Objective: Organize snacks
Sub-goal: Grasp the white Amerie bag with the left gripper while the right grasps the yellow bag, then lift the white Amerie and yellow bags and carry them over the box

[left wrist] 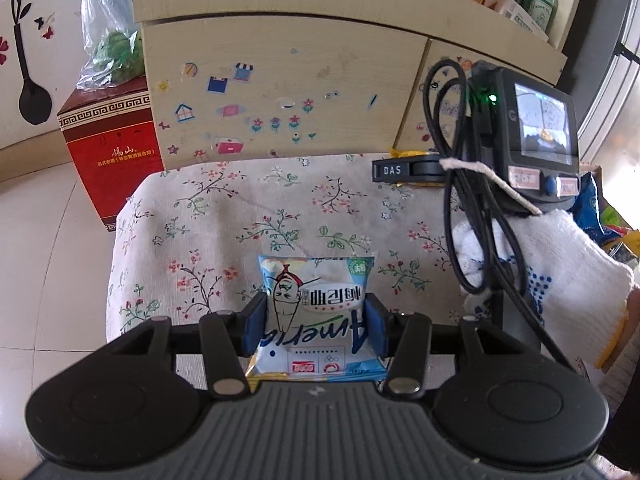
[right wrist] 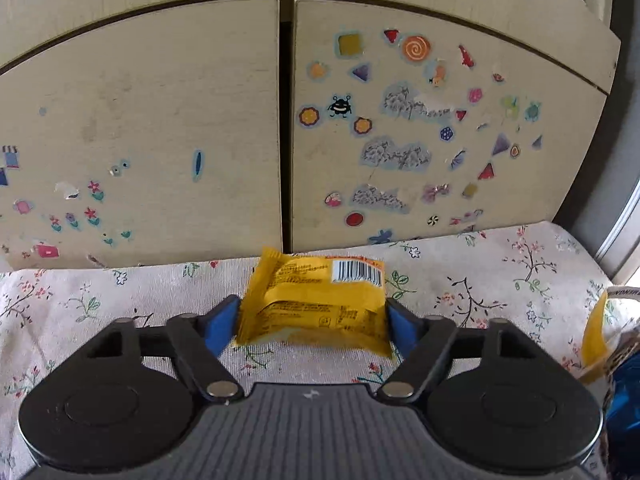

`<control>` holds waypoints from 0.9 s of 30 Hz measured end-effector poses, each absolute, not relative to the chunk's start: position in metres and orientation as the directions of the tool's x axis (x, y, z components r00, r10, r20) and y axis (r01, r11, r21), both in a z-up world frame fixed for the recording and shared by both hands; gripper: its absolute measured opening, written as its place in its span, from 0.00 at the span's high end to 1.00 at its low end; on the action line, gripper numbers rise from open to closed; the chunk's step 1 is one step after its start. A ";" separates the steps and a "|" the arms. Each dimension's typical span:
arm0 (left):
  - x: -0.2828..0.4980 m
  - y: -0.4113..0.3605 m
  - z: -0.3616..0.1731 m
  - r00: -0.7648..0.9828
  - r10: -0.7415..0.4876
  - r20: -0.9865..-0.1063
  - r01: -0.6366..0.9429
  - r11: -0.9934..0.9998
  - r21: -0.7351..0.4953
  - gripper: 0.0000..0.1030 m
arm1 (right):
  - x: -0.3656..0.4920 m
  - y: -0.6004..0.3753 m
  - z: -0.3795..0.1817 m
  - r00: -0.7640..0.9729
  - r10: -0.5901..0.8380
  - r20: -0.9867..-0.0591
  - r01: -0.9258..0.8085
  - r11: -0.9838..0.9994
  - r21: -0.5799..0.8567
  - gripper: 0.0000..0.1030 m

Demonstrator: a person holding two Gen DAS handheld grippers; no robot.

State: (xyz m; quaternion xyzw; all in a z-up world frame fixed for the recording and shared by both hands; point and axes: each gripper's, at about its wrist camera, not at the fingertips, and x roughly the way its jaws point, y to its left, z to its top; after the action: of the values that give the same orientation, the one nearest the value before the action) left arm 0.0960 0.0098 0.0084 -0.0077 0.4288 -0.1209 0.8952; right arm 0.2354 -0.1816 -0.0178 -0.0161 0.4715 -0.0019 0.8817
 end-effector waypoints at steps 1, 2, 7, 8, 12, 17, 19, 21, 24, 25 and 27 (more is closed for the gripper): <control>0.096 0.010 0.009 0.604 -0.223 -0.765 0.209 0.971 -0.117 0.52 | 0.232 -0.183 -0.016 0.556 -0.009 -0.831 -0.023 0.999 -0.026 0.25; 0.096 0.010 0.009 0.604 -0.223 -0.765 0.209 0.971 -0.118 0.52 | 0.229 -0.185 -0.014 0.557 -0.002 -0.831 -0.033 0.999 -0.025 0.26; 0.095 0.010 0.011 0.611 -0.215 -0.762 0.207 0.972 -0.108 0.52 | 0.203 -0.182 -0.004 0.536 0.056 -0.842 -0.111 0.994 -0.005 0.26; 0.095 0.011 0.011 0.613 -0.211 -0.762 0.205 0.973 -0.105 0.52 | 0.199 -0.179 -0.004 0.528 0.066 -0.847 -0.126 0.992 -0.001 0.26; 0.094 0.013 0.010 0.608 -0.210 -0.766 0.195 0.974 -0.112 0.52 | 0.171 -0.178 0.007 0.494 0.105 -0.863 -0.186 0.982 0.014 0.26; 0.090 0.014 0.012 0.611 -0.209 -0.764 0.196 0.974 -0.109 0.52 | 0.136 -0.178 0.032 0.483 0.135 -0.865 -0.238 0.971 0.018 0.26; 0.088 0.014 0.014 0.616 -0.207 -0.760 0.198 0.975 -0.106 0.52 | 0.125 -0.179 0.044 0.491 0.139 -0.860 -0.253 0.967 0.012 0.26; 0.086 0.014 0.017 0.624 -0.205 -0.754 0.197 0.975 -0.102 0.52 | 0.125 -0.185 0.056 0.497 0.144 -0.856 -0.260 0.965 0.011 0.26; 0.083 0.013 0.023 0.638 -0.204 -0.743 0.197 0.975 -0.098 0.52 | 0.117 -0.190 0.075 0.514 0.139 -0.846 -0.251 0.968 0.007 0.26; 0.082 0.012 0.025 0.642 -0.206 -0.738 0.200 0.975 -0.097 0.52 | 0.114 -0.194 0.080 0.520 0.137 -0.843 -0.248 0.969 0.005 0.26; 0.079 0.010 0.030 0.652 -0.209 -0.729 0.208 0.974 -0.093 0.52 | 0.107 -0.200 0.091 0.530 0.134 -0.838 -0.244 0.970 0.000 0.26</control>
State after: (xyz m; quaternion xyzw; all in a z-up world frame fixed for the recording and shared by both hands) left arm 0.0790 0.0096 0.0303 -0.0006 0.4010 -0.1146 0.9089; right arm 0.1071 -0.1996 0.0905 -0.0585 0.4727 0.1083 0.8726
